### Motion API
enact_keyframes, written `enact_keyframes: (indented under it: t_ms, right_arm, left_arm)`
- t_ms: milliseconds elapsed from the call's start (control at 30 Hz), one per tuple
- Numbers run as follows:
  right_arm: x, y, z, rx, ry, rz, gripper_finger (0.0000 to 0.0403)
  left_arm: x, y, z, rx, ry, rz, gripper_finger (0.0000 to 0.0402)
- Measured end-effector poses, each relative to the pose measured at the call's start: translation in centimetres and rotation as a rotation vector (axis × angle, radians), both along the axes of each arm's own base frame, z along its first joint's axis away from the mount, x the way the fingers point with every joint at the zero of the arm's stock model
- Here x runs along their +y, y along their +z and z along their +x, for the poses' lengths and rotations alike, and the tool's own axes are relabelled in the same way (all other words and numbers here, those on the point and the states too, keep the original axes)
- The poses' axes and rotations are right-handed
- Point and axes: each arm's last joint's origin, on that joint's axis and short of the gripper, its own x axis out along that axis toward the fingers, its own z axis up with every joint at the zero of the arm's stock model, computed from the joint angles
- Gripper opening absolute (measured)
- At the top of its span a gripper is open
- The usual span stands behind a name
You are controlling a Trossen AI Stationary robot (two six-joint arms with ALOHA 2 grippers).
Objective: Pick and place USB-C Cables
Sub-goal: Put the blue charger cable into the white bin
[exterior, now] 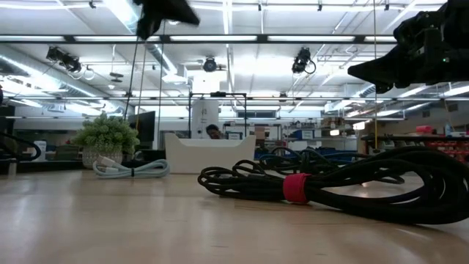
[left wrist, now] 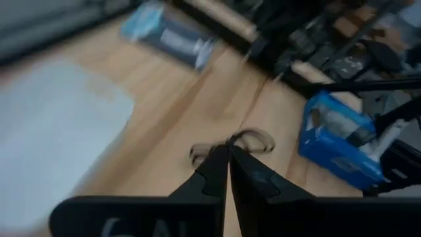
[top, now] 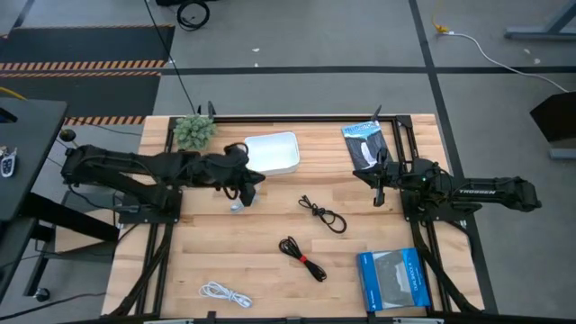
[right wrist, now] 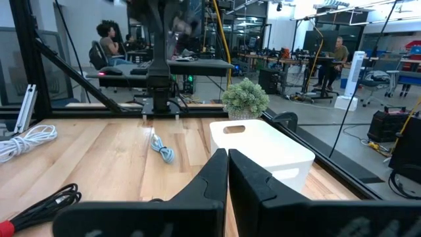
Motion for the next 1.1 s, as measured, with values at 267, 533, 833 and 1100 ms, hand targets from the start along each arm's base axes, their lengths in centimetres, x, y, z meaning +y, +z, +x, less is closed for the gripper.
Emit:
enact_keyframes:
  t_ms: [267, 533, 833, 1100]
  right_arm:
    - [0.0, 0.0, 0.0, 0.000, 0.000, 0.000, 0.0020]
    - [0.0, 0.0, 0.0, 0.000, 0.000, 0.000, 0.0020]
    - [0.0, 0.0, 0.0, 0.000, 0.000, 0.000, 0.0020]
    - [0.0, 0.1, 0.0, -0.005, 0.000, -0.001, 0.0020]
  left_arm:
    - [-0.3, 3.7, -0.2, -0.035, -0.133, 0.243, 0.0025]
    - [-0.3, 0.4, -0.5, 0.239, -0.136, 0.200, 0.0039]
    - [-0.5, -2.6, -0.4, 0.449, -0.108, 0.120, 0.0135]
    - [-0.4, -4.8, 0.7, 0.586, -0.124, 0.116, 0.0169]
